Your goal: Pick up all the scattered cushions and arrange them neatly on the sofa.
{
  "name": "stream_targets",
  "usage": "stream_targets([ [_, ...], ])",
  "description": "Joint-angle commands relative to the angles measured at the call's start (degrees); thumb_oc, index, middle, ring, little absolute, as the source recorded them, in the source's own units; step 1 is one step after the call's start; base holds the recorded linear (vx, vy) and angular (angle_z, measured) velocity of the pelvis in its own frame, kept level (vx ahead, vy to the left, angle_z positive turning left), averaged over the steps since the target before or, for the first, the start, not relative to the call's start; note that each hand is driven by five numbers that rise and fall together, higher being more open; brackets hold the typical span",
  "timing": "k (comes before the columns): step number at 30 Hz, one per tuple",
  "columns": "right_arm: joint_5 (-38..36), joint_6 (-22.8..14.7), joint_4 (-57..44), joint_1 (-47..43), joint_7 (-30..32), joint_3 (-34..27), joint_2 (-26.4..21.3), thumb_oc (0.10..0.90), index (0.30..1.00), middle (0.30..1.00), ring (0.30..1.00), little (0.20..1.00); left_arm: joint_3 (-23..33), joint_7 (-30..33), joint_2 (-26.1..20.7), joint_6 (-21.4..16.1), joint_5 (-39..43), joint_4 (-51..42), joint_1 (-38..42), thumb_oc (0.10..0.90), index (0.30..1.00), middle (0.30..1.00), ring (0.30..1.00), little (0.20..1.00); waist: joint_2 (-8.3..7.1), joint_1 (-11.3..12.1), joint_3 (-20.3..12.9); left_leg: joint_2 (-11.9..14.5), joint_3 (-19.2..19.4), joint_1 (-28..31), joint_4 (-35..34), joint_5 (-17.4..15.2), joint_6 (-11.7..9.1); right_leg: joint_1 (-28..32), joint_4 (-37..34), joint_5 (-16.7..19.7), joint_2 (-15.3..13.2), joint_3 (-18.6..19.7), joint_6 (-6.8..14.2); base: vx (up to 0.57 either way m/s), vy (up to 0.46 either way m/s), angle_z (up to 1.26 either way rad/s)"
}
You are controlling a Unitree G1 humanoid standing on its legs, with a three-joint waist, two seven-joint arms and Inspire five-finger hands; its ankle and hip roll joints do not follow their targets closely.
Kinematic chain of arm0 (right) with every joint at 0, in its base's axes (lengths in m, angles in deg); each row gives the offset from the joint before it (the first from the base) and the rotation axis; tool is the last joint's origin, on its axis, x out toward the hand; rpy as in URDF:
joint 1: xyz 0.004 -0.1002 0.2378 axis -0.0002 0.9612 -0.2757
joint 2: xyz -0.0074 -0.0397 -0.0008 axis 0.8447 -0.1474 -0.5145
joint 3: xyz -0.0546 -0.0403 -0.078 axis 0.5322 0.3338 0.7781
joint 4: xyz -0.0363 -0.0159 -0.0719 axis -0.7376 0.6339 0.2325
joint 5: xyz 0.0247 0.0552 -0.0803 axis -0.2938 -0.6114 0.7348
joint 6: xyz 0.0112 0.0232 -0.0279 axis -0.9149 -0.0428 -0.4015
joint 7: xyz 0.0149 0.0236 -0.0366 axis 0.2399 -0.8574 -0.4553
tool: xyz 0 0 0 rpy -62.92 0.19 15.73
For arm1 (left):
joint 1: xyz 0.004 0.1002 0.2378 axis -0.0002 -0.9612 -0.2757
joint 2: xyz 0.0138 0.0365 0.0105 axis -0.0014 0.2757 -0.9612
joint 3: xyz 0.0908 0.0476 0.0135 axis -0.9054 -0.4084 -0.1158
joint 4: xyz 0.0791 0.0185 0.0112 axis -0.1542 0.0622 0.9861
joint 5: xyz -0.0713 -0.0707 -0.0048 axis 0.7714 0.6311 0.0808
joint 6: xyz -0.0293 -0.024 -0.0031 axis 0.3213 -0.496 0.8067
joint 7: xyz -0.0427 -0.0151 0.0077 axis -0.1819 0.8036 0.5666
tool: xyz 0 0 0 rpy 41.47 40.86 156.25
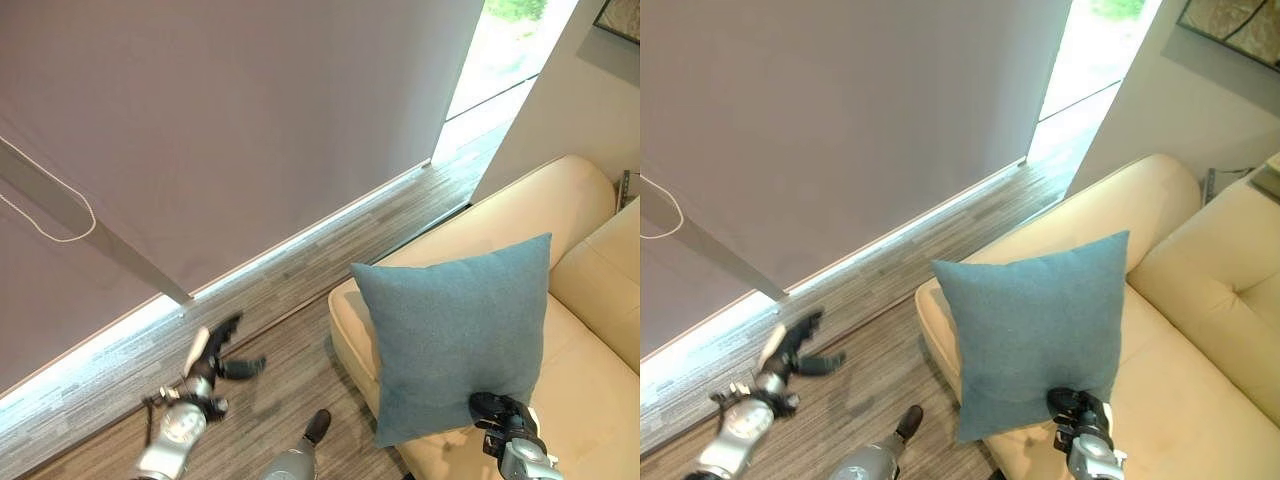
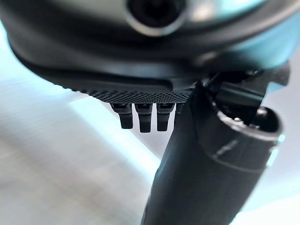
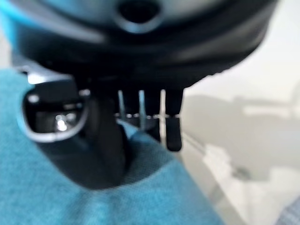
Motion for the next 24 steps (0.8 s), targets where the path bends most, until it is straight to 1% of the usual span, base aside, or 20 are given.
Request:
stream_targets([
  [1, 5.0, -4.6, -3.6, -4.0, -2.9, 4.3, 1.3, 0.4, 0.3, 0.3, 0.3, 0.3, 6.9, 3.2, -5.4, -7.2, -2.4, -6.0, 6.3, 0.8, 0.9, 0.9, 0.9, 0.9, -0.98, 3.6, -4.1, -0.3, 2.9, 1.9, -0.6, -8.8, 0.0, 5.5, 0.8, -4.3, -5.7, 0.3, 3.8, 0.0, 0.007, -0.09],
  [2, 5.7, -3.9, -2.2, -4.5, -4.7, 6.1, 0.6, 0.4, 0.3, 0.3, 0.3, 0.3, 5.5, 1.5, -8.0, -7.0, -0.8, -7.6, 10.3, 0.8, 0.9, 0.9, 0.9, 0.9, -0.56, 3.0, -4.6, 0.0, 3.9, 2.4, -0.6, -9.0, 0.0, 5.4, 0.8, -4.2, -5.7, 1.3, 3.8, 0.01, 0.023, -0.16],
  [3, 5.0, -3.2, 0.9, -5.3, -6.4, 7.3, 0.6, 0.4, 0.3, 0.3, 0.3, 0.3, 1.7, -2.8, -9.9, -5.7, 5.0, -7.1, 15.1, 0.8, 0.9, 0.9, 0.9, 0.9, 0.32, 2.2, -4.9, 0.1, 4.7, 2.9, -0.6, -9.0, 0.0, 5.5, 0.8, -4.1, -5.7, 2.1, 3.7, 0.01, 0.023, -0.16],
  [4, 5.0, -3.3, 1.1, -5.5, -6.4, 7.1, 0.6, 0.4, 0.3, 0.3, 0.3, 0.3, 1.4, -2.9, -10.0, -5.8, 5.3, -6.7, 15.7, 0.8, 0.9, 0.9, 0.9, 0.9, 0.29, 2.5, -4.7, 0.2, 4.8, 3.0, -0.6, -9.0, 0.0, 5.5, 0.8, -4.1, -5.7, 2.2, 3.7, 0.0, 0.015, -0.18],
  [5, 4.9, -3.3, 2.5, -5.8, -7.1, 7.6, 0.6, 0.4, 0.3, 0.3, 0.3, 0.3, -1.5, -4.3, -10.5, -4.9, 6.9, -5.7, 18.7, 0.8, 0.9, 0.9, 0.9, 0.9, 0.74, 2.0, -4.9, 0.1, 4.8, 3.1, -0.6, -9.0, 0.0, 5.6, 0.8, -4.1, -5.6, 2.2, 3.7, 0.0, 0.007, -0.2],
  [6, 4.7, -2.9, 3.9, -6.4, -7.8, 7.9, 0.8, 0.4, 0.3, 0.3, 0.3, 0.3, -4.8, -5.9, -10.9, -3.9, 7.1, -4.3, 21.6, 0.8, 0.9, 0.9, 0.9, 0.9, 1.15, 1.4, -4.9, 0.1, 4.9, 3.3, -0.6, -9.0, 0.0, 5.7, 0.8, -4.1, -5.5, 2.4, 3.7, 0.02, 0.024, -0.14],
  [7, 3.8, -2.4, 5.8, -7.4, -8.9, 8.7, 1.5, 0.4, 0.3, 0.3, 0.3, 0.3, -10.9, -8.9, -10.1, -2.3, 8.7, -1.4, 26.1, 0.8, 0.9, 0.9, 0.9, 0.9, 2.11, 0.2, -5.2, 0.0, 5.2, 3.6, -0.6, -9.1, 0.0, 5.8, 0.8, -4.1, -5.4, 2.7, 3.7, 0.01, 0.033, -0.05],
  [8, 3.8, -2.4, 5.8, -7.5, -8.9, 8.5, 1.4, 0.4, 0.3, 0.3, 0.3, 0.3, -11.1, -8.9, -10.1, -2.4, 8.7, -1.2, 26.4, 0.8, 0.9, 0.9, 0.9, 0.9, 2.07, 0.2, -5.2, -0.2, 5.1, 3.4, -0.6, -8.8, 0.1, 5.6, 0.8, -3.8, -5.6, 2.6, 3.8, 0.01, 0.041, -0.02],
  [10, 4.0, -1.9, 6.4, -8.3, -9.8, 9.9, 1.9, 0.4, 0.3, 0.3, 0.3, 0.3, -17.0, -13.6, -9.3, -1.1, 11.6, 0.1, 28.1, 0.8, 0.9, 0.9, 0.9, 0.9, 3.09, -1.0, -5.3, -0.1, 5.7, 3.7, -0.6, -9.1, 0.0, 5.6, 0.8, -4.0, -5.5, 3.3, 3.8, 0.02, 0.033, -0.12],
  [11, 4.2, -1.6, 6.3, -8.6, -10.2, 10.7, 2.1, 0.4, 0.3, 0.3, 0.3, 0.3, -18.8, -15.3, -9.1, -0.6, 14.5, 0.5, 28.1, 0.8, 0.9, 0.9, 0.9, 0.9, 3.45, -1.5, -5.4, -0.4, 5.9, 3.6, -0.6, -8.9, 0.2, 5.3, 0.8, -3.7, -5.7, 3.6, 4.0, 0.03, 0.032, -0.17],
  [12, 4.4, -1.5, 6.1, -8.9, -10.6, 11.8, 2.4, 0.4, 0.3, 0.3, 0.3, 0.3, -21.6, -17.6, -7.8, 0.8, 17.2, 3.1, 28.4, 0.8, 0.9, 0.9, 0.9, 0.9, 4.06, -2.0, -5.2, -0.2, 6.4, 3.9, -0.6, -9.1, 0.1, 5.4, 0.8, -3.8, -5.7, 4.1, 4.0, 0.02, 0.048, -0.25],
  [13, 5.3, -1.0, 5.9, -9.4, -11.3, 13.1, 2.7, 0.4, 0.3, 0.3, 0.3, 0.3, -24.8, -20.7, -7.8, 1.6, 18.1, 4.3, 29.3, 0.8, 0.9, 0.9, 0.9, 0.9, 4.54, -2.7, -5.2, -0.2, 7.0, 4.1, -0.6, -9.2, 0.1, 5.2, 0.8, -3.8, -5.7, 4.6, 4.0, 0.01, 0.032, -0.24],
  [14, 5.3, -1.0, 5.9, -9.5, -11.3, 13.0, 2.7, 0.4, 0.3, 0.3, 0.3, 0.3, -24.8, -20.7, -7.8, 1.6, 18.1, 4.3, 29.4, 0.8, 0.9, 0.9, 0.9, 0.9, 4.5, -2.7, -5.3, -0.3, 6.9, 3.9, -0.6, -9.0, 0.2, 5.1, 0.8, -3.6, -5.8, 4.6, 4.1, 0.01, 0.044, -0.31],
  [16, 6.8, -1.2, 3.6, -10.9, -11.6, 16.9, 3.6, 0.4, 0.3, 0.3, 0.3, 0.3, -30.8, -21.8, -7.5, 2.3, 21.2, 6.4, 33.7, 0.8, 0.9, 0.9, 0.9, 0.9, 5.48, -4.3, -4.9, -0.3, 7.9, 3.4, -0.6, -8.6, 0.2, 4.3, 0.8, -3.4, -5.9, 5.4, 4.1, -0.01, 0.026, -0.3],
  [17, 6.8, -1.1, 3.6, -10.9, -11.5, 16.8, 3.6, 0.4, 0.3, 0.3, 0.3, 0.3, -31.0, -21.8, -7.4, 2.2, 21.3, 6.6, 33.9, 0.8, 0.9, 0.9, 0.9, 0.9, 5.46, -4.2, -4.8, -0.3, 7.9, 3.4, -0.6, -8.6, 0.2, 4.2, 0.8, -3.4, -5.9, 5.4, 4.1, -0.03, 0.011, -0.2],
  [18, 8.3, -1.2, 1.9, -12.1, -11.7, 19.4, 4.4, 0.4, 0.3, 0.3, 0.3, 0.3, -34.4, -22.5, -5.7, 1.5, 21.8, 6.3, 36.7, 0.8, 0.9, 0.9, 0.9, 0.9, 5.76, -5.3, -4.3, -0.4, 8.1, 3.0, -0.6, -8.4, 0.1, 3.7, 0.8, -3.2, -5.9, 5.9, 4.1, -0.03, 0.021, -0.08],
  [19, 8.9, -1.4, 0.9, -12.0, -11.8, 20.2, 4.4, 0.4, 0.3, 0.3, 0.3, 0.3, -34.6, -22.1, -4.4, 1.1, 22.5, 6.6, 37.2, 0.8, 0.9, 0.9, 0.9, 0.9, 5.89, -5.8, -4.1, -0.5, 8.3, 2.8, -0.6, -8.3, 0.1, 3.4, 0.8, -3.1, -6.0, 6.1, 4.1, -0.03, 0.03, -0.03],
  [21, 9.4, -1.5, -0.9, -11.9, -12.5, 22.2, 4.8, 0.4, 0.3, 0.3, 0.3, 0.3, -35.9, -21.5, 0.3, 0.5, 23.0, 8.0, 39.1, 0.8, 0.9, 0.9, 0.9, 0.9, 5.86, -7.1, -3.7, -0.6, 8.6, 2.4, -0.6, -8.2, 0.1, 2.8, 0.8, -2.9, -6.1, 6.5, 4.1, -0.02, 0.022, -0.05],
  [23, 9.9, -1.7, -2.9, -11.5, -13.0, 23.8, 4.9, 0.4, 0.3, 0.3, 0.3, 0.3, -37.0, -20.1, 5.0, 0.2, 21.0, 11.0, 41.5, 0.8, 0.9, 0.9, 0.9, 0.9, 5.72, -8.7, -3.3, -0.7, 9.0, 2.0, -0.6, -8.1, 0.0, 2.3, 0.8, -2.7, -6.1, 6.7, 4.1, -0.01, 0.015, -0.07],
  [24, 10.0, -1.8, -3.7, -11.6, -13.4, 24.5, 4.9, 0.4, 0.3, 0.3, 0.3, 0.3, -38.0, -18.9, 7.2, -0.2, 17.1, 12.8, 43.3, 0.8, 0.9, 0.9, 0.9, 0.9, 5.6, -9.4, -3.2, -0.7, 9.1, 1.7, -0.6, -8.1, 0.0, 2.0, 0.8, -2.7, -6.1, 6.8, 4.1, 0.01, 0.013, -0.09],
])
